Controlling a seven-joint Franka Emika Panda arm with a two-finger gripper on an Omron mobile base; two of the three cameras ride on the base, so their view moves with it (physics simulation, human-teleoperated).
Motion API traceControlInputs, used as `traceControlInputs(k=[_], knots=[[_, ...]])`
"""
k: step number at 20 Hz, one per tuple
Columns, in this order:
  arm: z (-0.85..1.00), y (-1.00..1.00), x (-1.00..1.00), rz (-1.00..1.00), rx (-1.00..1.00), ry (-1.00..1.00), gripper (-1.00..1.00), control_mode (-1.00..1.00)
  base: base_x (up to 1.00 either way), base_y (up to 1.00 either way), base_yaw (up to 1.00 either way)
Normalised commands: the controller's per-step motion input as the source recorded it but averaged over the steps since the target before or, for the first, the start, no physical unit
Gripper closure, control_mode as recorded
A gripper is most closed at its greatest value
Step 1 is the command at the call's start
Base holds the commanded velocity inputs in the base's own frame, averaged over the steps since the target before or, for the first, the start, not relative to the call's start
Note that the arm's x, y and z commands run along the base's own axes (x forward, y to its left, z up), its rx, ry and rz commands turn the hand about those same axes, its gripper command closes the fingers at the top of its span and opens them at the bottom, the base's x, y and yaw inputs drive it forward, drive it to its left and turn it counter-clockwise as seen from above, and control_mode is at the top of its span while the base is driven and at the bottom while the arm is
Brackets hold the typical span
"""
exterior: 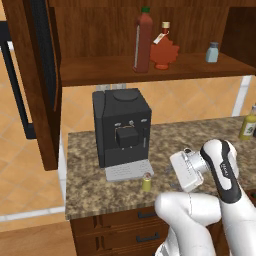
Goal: Put the shaker and condiment bottle from the counter next to their counterparts in the cabinet.
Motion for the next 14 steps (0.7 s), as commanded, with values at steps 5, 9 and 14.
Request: traceControlInputs(k=[5,9,14], knots=[[-0.64,0.3,0.14,-0.09,0.0,-0.14,-1.0,-1.0,0.0,0.0,0.0],[-0.46,0.26,0.02,-0.03,0.0,-0.02,-1.0,-1.0,0.0,0.0,0.0],[-0.63,0.43,0.0,-0.02,0.0,0.0,-1.0,-1.0,0.0,0.0,0.0]])
